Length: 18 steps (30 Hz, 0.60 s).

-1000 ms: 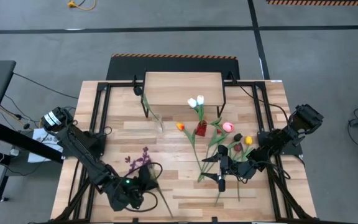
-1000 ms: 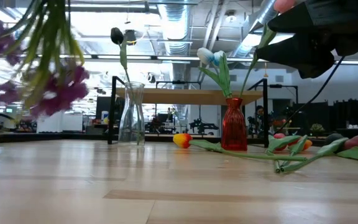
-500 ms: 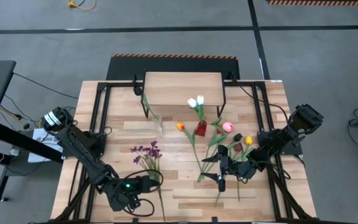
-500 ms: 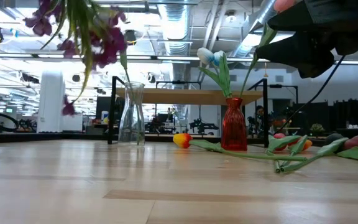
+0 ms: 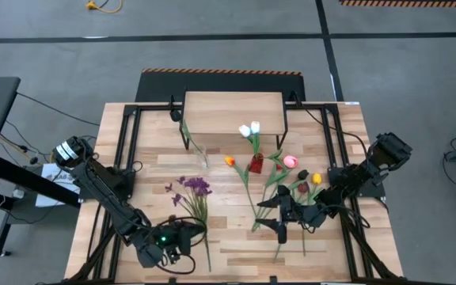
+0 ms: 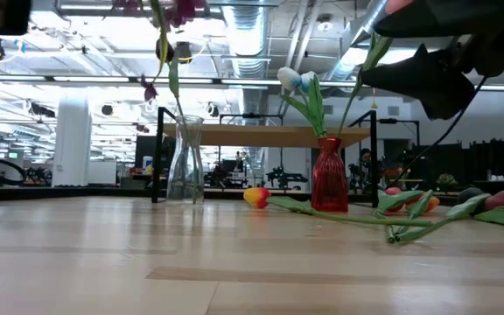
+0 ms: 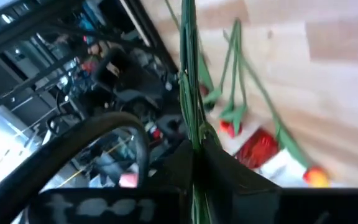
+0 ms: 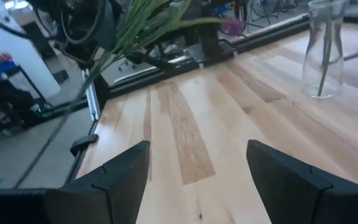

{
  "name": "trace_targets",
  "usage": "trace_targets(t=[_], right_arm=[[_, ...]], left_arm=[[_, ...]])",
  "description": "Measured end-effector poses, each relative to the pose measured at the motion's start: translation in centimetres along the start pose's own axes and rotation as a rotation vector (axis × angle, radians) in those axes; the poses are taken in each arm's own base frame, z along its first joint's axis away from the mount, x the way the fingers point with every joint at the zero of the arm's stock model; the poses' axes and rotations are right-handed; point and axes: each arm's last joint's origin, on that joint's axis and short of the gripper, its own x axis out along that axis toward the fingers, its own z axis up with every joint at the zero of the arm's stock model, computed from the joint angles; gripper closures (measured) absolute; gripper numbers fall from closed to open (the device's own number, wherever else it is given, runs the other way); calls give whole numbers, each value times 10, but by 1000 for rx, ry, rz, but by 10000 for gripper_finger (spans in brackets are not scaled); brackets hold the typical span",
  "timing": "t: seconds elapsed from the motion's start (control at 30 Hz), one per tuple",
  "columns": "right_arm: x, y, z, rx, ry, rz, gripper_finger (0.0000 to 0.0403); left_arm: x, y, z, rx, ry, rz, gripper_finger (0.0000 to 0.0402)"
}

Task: Pick and place flowers into a vace then onto a shelf
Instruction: Put the violet flowers into the red vase

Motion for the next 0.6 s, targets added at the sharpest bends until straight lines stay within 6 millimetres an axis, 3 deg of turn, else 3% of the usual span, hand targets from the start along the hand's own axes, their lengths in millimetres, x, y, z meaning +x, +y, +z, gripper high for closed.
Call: trace_targets(t=[0.23, 0.6], right_arm=[[6, -4, 5, 73, -15, -23, 140], [22, 11, 31, 46, -67, 22, 140]], left_arm=[[9, -1, -8, 134, 38, -20, 394], [27, -2, -22, 438, 0, -45, 394]])
